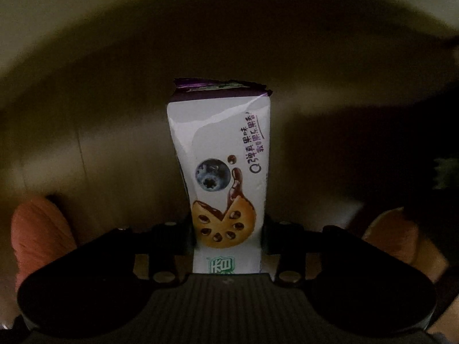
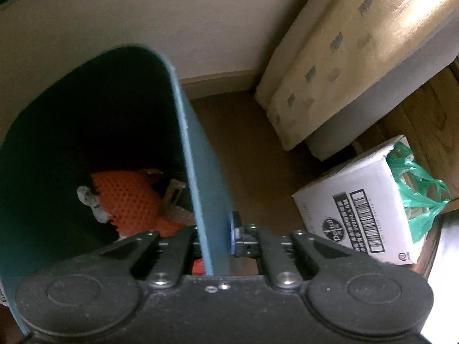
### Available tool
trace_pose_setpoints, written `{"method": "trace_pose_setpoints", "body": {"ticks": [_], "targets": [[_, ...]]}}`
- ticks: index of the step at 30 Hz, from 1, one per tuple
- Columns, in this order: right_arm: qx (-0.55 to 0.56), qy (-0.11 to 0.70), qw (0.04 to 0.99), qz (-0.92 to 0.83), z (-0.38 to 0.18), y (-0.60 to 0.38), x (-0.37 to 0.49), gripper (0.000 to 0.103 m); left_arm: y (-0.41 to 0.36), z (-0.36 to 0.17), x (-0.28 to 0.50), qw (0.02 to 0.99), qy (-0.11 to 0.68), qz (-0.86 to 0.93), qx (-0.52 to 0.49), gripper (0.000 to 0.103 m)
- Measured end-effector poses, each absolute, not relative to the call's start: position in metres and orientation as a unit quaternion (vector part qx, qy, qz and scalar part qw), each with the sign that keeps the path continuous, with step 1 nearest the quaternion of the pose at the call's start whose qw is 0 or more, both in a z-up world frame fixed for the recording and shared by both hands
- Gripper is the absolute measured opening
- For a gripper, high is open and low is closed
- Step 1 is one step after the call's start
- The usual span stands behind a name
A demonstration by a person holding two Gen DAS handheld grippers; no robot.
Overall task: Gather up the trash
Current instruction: 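Carry the snack packet into the green bin and open the left tool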
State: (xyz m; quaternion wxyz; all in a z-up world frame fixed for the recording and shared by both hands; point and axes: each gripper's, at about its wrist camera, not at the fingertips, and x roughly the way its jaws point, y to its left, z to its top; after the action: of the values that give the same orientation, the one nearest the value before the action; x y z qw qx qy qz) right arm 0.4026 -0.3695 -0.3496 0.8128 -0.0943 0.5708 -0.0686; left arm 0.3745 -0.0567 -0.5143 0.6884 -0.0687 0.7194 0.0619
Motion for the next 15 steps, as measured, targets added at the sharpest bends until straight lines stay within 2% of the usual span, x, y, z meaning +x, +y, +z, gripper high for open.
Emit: {"method": "trace_pose_setpoints", "body": {"ticks": [8,15], "targets": [[-0.091,0.567,0.817,-0.049,-0.348,-0.365,0.402,0.009,-0.079,-0.397,0.381,0.751,0.653,0.019,-0.092,0.040],[-0.083,0.564,0.821,-0.035,-0.348,-0.364,0.400,0.011,-0.143,-0.316,0.382,0.788,0.604,-0.080,-0.084,0.040]]}}
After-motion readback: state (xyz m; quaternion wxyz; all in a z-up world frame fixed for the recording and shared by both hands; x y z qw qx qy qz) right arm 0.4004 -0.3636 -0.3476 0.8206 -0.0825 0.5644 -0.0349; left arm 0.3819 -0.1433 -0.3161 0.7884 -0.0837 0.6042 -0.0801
